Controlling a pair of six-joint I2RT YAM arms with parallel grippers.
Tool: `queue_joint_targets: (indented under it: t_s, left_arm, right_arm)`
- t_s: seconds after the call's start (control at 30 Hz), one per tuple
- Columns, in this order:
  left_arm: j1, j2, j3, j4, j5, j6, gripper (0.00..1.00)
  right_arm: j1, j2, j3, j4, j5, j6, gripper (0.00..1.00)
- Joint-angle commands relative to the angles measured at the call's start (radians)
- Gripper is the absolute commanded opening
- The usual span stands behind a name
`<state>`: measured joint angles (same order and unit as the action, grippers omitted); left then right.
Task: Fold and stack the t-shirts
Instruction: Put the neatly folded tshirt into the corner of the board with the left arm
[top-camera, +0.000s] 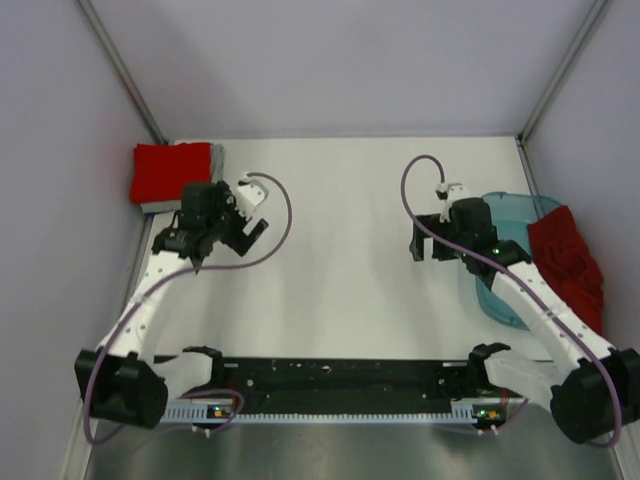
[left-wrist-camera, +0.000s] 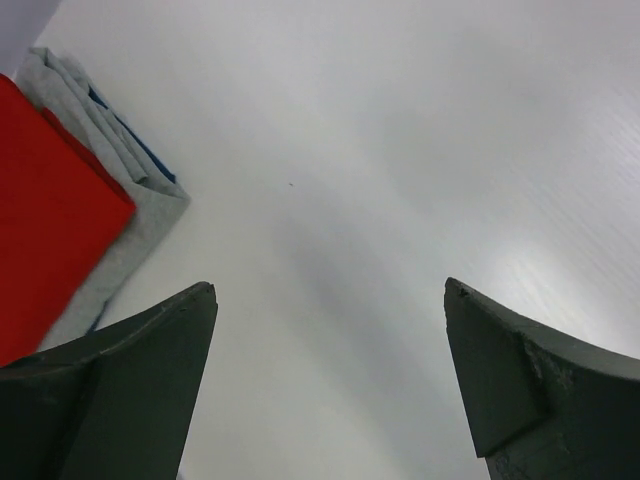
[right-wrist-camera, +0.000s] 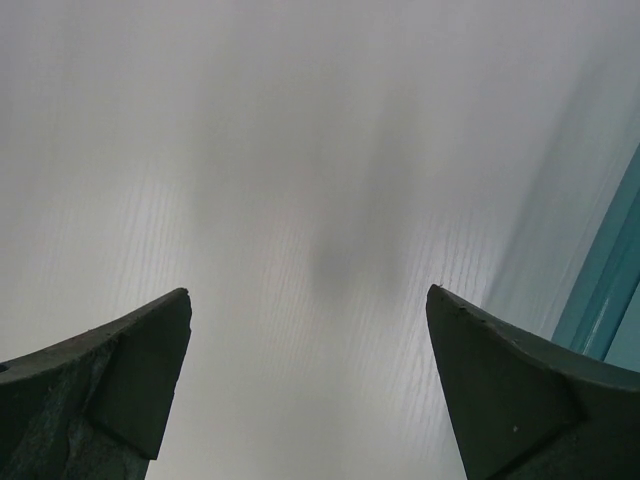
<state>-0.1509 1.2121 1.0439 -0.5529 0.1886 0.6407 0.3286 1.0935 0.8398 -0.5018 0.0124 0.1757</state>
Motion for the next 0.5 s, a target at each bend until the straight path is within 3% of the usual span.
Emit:
queue_joint_targets:
  t_s: [0.0,0.2,0.33,0.47]
  left_arm:
    - [-0.012,-0.193,-0.218,0.195,0.049,-0.284,0.99]
    - [-0.012,-0.453,-0.588,0.646,-0.24,-0.538,0.99]
    - [-0.012,-0.476,-0.696,0.716,-0.253,-0.55,0.99]
    - [-0.01,-0.5,-0.693,0.673,-0.291,-0.549,0.99]
  right_arm:
    - [-0.007,-0.139,-0.086,0.153,-0.051,-0.004,0.99]
    - [-0.007,-0.317,-0.23,0.29,-0.029,0.007,0.99]
    - [-0.007,-0.405,-0.324,0.376,0.029,0.01,0.99]
    - [-0.007,-0.429,-0.372,0.413,0.037,0.013,0.99]
